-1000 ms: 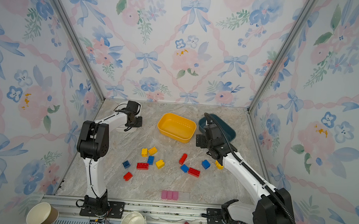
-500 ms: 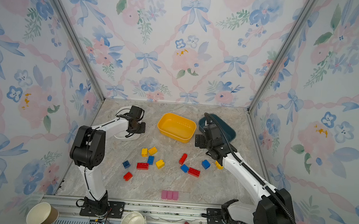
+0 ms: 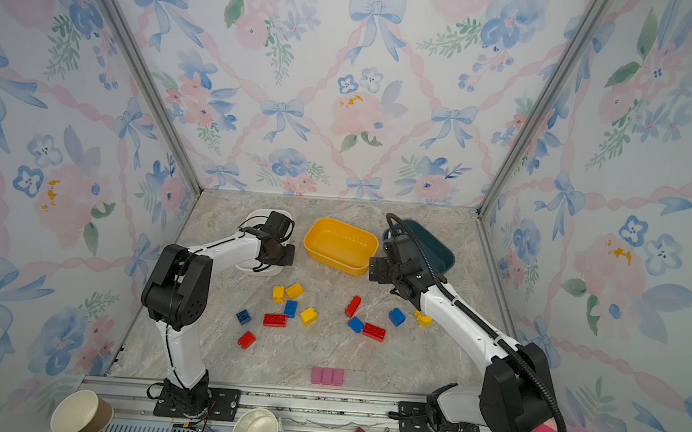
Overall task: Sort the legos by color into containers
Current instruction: 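Lower the left gripper onto the white tub while the right reaches the yellow tub, then grip the yellow tub rim with the right gripper and drag it against the white tub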
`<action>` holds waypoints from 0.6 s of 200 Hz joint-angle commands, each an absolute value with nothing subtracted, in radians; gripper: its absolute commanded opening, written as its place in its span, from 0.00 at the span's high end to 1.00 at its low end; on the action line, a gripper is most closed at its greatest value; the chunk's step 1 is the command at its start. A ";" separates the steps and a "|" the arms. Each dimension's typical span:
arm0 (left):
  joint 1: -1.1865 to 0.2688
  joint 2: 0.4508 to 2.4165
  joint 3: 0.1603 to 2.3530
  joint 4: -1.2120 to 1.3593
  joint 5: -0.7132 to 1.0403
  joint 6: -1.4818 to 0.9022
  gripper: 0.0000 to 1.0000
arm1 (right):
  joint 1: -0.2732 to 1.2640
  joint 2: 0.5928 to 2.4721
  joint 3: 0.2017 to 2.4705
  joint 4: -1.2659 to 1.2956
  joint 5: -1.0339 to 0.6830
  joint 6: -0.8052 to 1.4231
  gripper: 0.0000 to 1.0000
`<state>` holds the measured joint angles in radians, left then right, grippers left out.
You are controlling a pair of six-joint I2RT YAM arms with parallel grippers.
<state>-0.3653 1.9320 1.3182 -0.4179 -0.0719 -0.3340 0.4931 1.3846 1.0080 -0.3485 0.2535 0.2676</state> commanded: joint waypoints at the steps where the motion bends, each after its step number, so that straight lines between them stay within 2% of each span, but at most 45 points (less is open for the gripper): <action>1: -0.383 1.942 1.299 -0.434 0.002 -0.383 0.81 | 0.506 1.450 1.072 -0.385 0.219 0.282 0.03; 9: -0.386 1.940 1.298 -0.434 0.001 -0.385 0.74 | 0.508 1.479 1.094 -0.389 0.211 0.281 0.03; 41: -0.394 1.909 1.302 -0.433 -0.013 -0.397 0.56 | 0.508 1.592 1.185 -0.395 0.197 0.276 0.03; 65: -0.396 1.866 1.320 -0.433 -0.019 -0.408 0.47 | 0.508 1.691 1.252 -0.394 0.164 0.281 0.03; 120: -0.397 1.744 1.354 -0.432 -0.044 -0.416 0.39 | 0.482 1.856 1.372 -0.383 0.089 0.296 0.01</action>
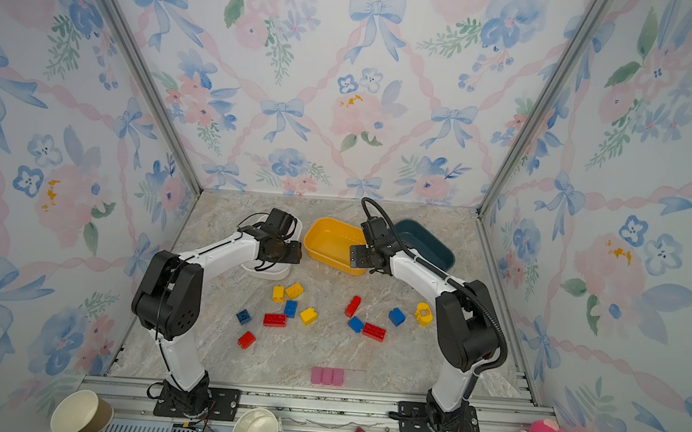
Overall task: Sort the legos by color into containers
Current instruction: 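Grip the yellow tub rim with the right gripper and drag it against the white tub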
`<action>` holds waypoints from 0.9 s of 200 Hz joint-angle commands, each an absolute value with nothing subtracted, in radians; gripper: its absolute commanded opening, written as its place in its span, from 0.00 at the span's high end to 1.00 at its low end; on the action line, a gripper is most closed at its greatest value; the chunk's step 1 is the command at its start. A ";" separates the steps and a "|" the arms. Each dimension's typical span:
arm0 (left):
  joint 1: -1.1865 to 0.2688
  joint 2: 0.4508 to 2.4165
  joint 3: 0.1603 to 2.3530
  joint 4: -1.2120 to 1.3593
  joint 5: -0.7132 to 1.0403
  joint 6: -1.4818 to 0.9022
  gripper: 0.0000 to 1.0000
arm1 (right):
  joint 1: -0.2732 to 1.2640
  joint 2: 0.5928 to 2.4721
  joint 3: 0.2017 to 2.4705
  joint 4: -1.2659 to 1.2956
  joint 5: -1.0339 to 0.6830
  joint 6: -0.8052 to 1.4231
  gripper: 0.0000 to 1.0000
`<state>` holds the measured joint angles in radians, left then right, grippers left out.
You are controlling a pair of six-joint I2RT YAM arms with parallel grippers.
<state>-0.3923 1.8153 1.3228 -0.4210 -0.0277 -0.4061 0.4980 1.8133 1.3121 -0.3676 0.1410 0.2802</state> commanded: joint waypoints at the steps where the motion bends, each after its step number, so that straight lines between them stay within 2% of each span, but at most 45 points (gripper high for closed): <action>1: -0.397 1.743 1.354 -0.431 -0.044 -0.416 0.39 | 0.480 1.858 1.375 -0.383 0.086 0.296 0.01; 56: -0.395 1.671 1.315 -0.407 -0.051 -0.417 0.35 | 0.420 2.013 1.629 -0.444 0.045 0.209 0.06; 124: -0.358 1.611 1.228 -0.351 -0.029 -0.416 0.33 | 0.355 2.246 1.950 -0.584 -0.092 0.141 0.05; 165: -0.339 1.605 1.212 -0.349 -0.027 -0.413 0.32 | 0.337 2.301 1.988 -0.607 -0.237 0.170 0.05; 180: -0.337 1.604 1.212 -0.348 -0.027 -0.413 0.32 | 0.336 2.292 1.956 -0.592 -0.275 0.184 0.08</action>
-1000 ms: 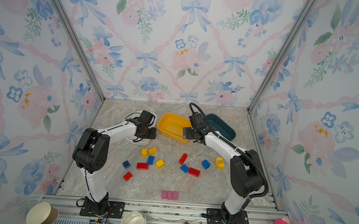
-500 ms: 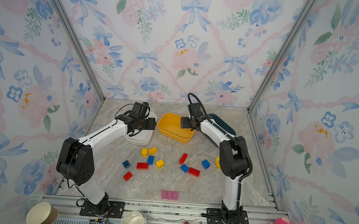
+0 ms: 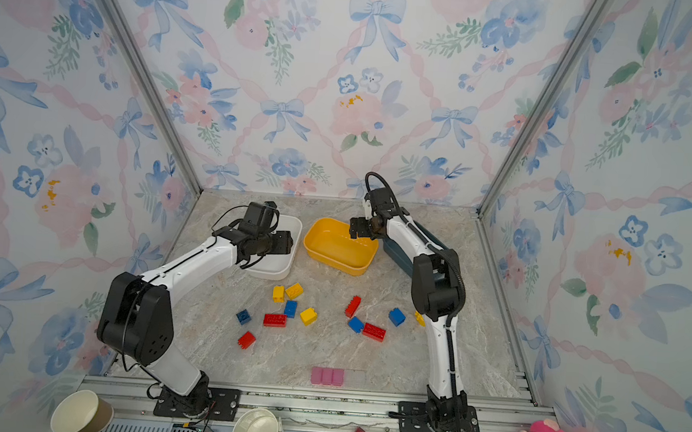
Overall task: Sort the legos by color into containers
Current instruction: 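Grip the yellow tub rim with the right gripper and drag it against the white tub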
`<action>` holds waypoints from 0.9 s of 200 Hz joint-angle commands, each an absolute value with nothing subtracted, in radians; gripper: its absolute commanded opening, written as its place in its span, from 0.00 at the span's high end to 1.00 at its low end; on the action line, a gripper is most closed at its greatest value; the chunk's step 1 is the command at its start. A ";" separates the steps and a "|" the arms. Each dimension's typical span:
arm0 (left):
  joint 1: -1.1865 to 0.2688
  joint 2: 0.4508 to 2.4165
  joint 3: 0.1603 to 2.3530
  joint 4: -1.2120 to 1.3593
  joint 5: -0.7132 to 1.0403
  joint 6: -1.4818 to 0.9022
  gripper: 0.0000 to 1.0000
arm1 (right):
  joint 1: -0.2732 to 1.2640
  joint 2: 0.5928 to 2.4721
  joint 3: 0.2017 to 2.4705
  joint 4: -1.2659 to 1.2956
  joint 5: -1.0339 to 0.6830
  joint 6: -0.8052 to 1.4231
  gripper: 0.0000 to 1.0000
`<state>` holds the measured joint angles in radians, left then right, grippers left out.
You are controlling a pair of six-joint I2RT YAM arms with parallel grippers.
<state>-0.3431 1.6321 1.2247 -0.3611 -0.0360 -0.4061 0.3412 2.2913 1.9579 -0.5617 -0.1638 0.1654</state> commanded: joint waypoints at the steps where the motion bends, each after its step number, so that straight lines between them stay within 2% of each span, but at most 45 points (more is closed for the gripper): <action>1: -0.337 1.604 1.212 -0.348 -0.027 -0.413 0.32 | 0.335 2.290 1.954 -0.591 -0.278 0.185 0.09; 78: -0.327 1.598 1.204 -0.344 -0.028 -0.406 0.32 | 0.345 2.114 1.663 -0.456 -0.338 0.253 0.14; 119: -0.325 1.591 1.195 -0.340 -0.025 -0.408 0.32 | 0.391 2.055 1.599 -0.483 -0.338 0.239 0.15; 153: -0.322 1.591 1.190 -0.341 -0.025 -0.407 0.32 | 0.407 2.020 1.629 -0.593 -0.149 0.145 0.11; 180: -0.320 1.591 1.187 -0.339 -0.024 -0.405 0.32 | 0.407 2.064 1.739 -0.672 -0.088 0.064 0.11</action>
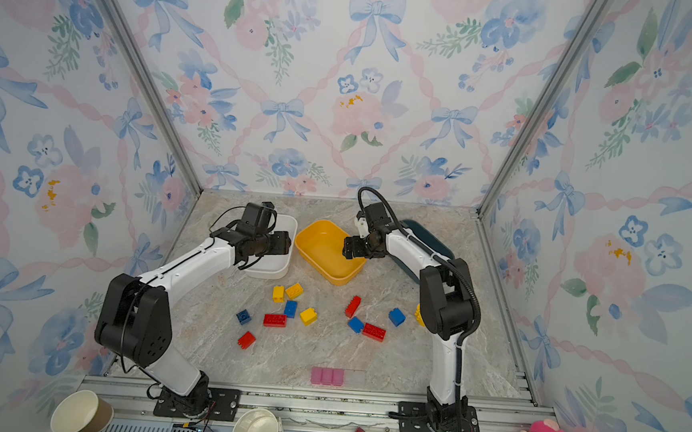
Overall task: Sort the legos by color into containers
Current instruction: 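Grip the yellow tub rim with the right gripper and drag it against the white tub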
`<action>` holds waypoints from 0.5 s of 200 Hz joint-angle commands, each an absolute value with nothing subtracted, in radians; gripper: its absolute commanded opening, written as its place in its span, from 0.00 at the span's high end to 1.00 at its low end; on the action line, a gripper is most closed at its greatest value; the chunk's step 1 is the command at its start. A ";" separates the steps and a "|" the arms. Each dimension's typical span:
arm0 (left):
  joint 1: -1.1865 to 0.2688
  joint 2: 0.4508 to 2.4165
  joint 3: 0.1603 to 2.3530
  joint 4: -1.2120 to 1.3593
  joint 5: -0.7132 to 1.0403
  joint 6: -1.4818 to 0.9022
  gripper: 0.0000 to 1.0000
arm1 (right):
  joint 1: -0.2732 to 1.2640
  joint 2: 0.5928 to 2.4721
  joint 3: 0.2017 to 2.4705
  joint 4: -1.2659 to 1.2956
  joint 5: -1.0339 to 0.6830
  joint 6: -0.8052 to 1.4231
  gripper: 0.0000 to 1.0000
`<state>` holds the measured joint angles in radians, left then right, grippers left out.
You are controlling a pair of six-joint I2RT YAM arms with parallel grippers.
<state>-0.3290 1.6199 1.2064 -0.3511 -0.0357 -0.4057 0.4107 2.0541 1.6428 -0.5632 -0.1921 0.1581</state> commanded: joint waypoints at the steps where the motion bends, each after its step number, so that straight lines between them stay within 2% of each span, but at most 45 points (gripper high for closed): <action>1: -0.320 1.591 1.186 -0.339 -0.025 -0.405 0.32 | 0.408 2.068 1.745 -0.676 -0.086 0.061 0.11; 38: -0.318 1.586 1.177 -0.330 -0.026 -0.407 0.32 | 0.428 2.189 1.902 -0.759 -0.047 -0.035 0.15; 51: -0.315 1.581 1.172 -0.329 -0.026 -0.405 0.32 | 0.431 2.221 1.935 -0.768 -0.047 -0.046 0.21; 100: -0.302 1.565 1.159 -0.326 -0.023 -0.400 0.32 | 0.452 2.291 2.005 -0.773 -0.049 -0.064 0.32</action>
<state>-0.3134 1.6001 1.1702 -0.3374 -0.0349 -0.4057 0.4328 2.2593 1.9537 -0.7200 -0.0647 -0.0338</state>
